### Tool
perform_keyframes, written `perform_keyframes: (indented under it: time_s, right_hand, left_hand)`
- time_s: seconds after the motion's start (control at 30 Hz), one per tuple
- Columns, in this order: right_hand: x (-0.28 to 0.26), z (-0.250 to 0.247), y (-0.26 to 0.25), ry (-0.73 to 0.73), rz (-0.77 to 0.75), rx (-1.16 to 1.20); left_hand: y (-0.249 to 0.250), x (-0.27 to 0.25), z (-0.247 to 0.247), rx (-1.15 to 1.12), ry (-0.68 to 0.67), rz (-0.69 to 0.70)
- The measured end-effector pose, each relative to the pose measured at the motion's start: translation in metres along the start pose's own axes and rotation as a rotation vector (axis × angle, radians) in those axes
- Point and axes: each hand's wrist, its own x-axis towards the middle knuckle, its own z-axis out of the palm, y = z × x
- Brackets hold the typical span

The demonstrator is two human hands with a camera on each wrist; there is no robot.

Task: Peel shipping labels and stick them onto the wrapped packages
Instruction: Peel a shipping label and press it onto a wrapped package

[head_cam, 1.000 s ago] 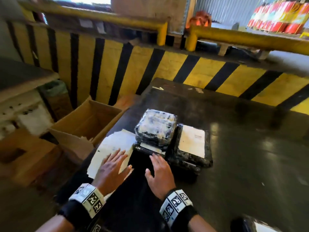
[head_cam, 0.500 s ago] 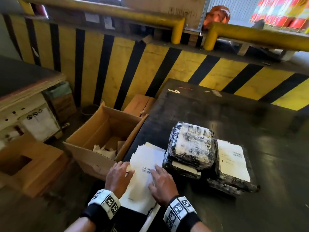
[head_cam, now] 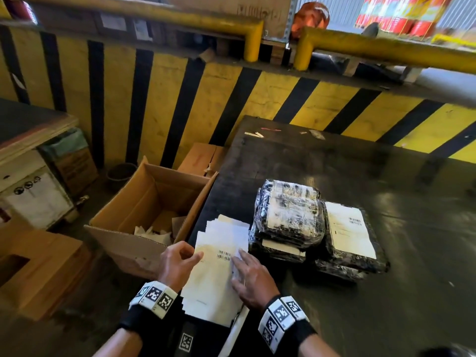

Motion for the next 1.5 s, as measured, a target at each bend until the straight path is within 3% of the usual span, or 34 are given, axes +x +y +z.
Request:
perform_keyframes:
  time_s: [0.13, 0.27, 0.4, 0.63, 0.8, 0.93, 1.03, 1.33, 1.5]
  right_hand:
    - [-0.002, -0.006, -0.002, 0.114, -0.013, 0.107]
    - [-0.011, -0.023, -0.011, 0.237, 0.08, 0.598]
    - [-0.03, -0.058, -0.025, 0.258, 0.035, 0.957]
    - [-0.065, -0.103, -0.028, 0.37, -0.056, 0.994]
    - [-0.079, -0.118, -0.021, 0.443, -0.022, 0.89]
    - [-0.08, -0.122, -0.017, 0.436, 0.03, 0.959]
    - [-0.083, -0.126, -0.02, 0.472, -0.021, 0.957]
    - [-0.084, -0.134, -0.022, 0.492, -0.152, 1.019]
    - [-0.084, -0.143, -0.027, 0.503, -0.229, 1.125]
  left_hand:
    - [0.024, -0.009, -0.024, -0.204, -0.095, 0.003]
    - [0.066, -0.023, -0.049, -0.5, -0.184, 0.03]
    - [0.104, -0.025, -0.059, -0.618, -0.129, 0.102]
    - [0.142, -0.013, -0.058, -0.657, -0.07, 0.148]
    - [0.156, -0.009, -0.055, -0.748, -0.143, 0.113]
    - [0.165, -0.011, -0.051, -0.776, -0.194, 0.105]
    - [0.169, -0.01, -0.051, -0.772, -0.216, 0.1]
    - [0.169, -0.006, -0.051, -0.675, -0.169, 0.14]
    - [0.157, 0.001, -0.038, -0.428, -0.183, 0.103]
